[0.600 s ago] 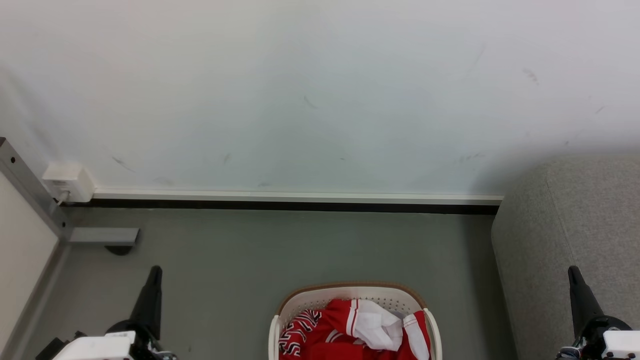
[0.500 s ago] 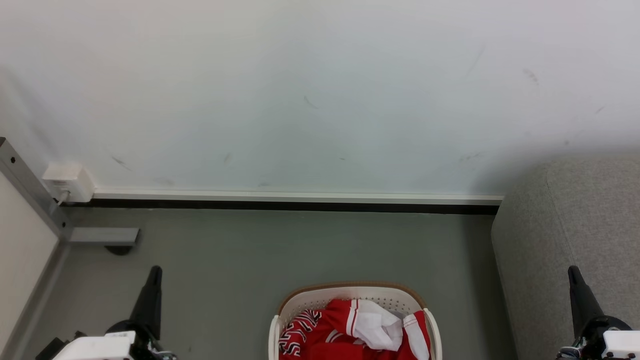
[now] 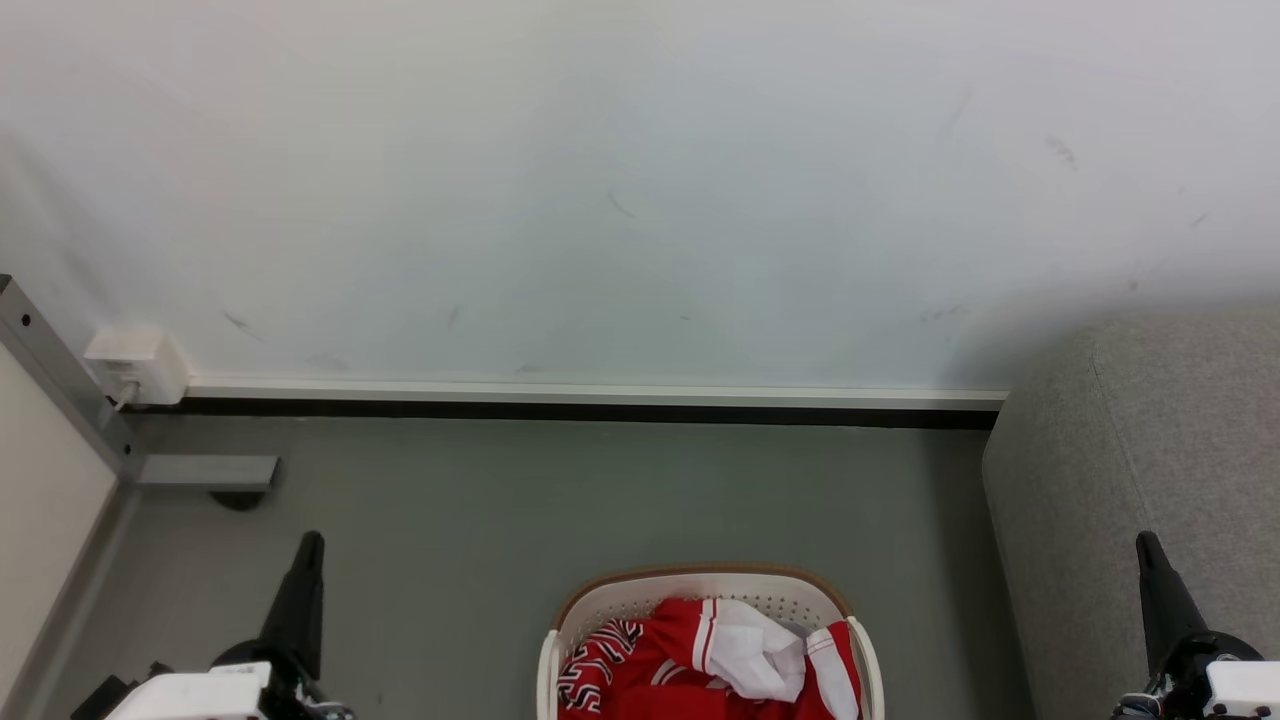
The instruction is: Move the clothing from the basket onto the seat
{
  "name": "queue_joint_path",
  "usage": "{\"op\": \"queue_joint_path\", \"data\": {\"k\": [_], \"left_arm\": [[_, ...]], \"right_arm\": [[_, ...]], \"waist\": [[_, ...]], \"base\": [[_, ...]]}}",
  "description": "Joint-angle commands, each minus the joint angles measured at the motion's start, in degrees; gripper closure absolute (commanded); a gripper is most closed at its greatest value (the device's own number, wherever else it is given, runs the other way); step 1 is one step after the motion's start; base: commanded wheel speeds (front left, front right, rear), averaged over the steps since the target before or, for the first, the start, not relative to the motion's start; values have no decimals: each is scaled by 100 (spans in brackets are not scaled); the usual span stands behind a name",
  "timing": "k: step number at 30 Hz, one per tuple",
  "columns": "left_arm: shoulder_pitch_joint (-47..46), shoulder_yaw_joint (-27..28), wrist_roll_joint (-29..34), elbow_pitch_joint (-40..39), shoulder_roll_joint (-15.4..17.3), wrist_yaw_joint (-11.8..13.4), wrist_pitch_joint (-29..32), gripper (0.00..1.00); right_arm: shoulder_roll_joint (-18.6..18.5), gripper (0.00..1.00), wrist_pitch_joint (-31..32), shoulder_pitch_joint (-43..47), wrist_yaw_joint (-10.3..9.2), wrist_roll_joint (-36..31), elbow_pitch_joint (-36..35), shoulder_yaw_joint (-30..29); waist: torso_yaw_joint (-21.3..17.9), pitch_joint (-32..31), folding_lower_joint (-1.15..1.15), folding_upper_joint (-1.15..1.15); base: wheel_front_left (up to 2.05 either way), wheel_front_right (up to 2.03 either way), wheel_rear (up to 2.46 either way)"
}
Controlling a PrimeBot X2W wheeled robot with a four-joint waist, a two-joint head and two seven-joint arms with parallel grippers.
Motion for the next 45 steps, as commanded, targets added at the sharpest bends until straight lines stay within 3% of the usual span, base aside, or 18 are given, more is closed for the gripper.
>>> {"op": "queue_joint_path", "data": {"k": [1, 45], "left_arm": [[-44, 9, -81, 0, 13, -15, 19, 100], [-44, 9, -81, 0, 13, -15, 19, 100]], "right_arm": [[-8, 100, 10, -70, -15, 11, -21, -15], [-9, 100, 10, -71, -15, 12, -21, -15]], "waist": [[0, 0, 0, 0], [0, 0, 0, 0]], "base": [[0, 0, 0], [0, 0, 0]]}}
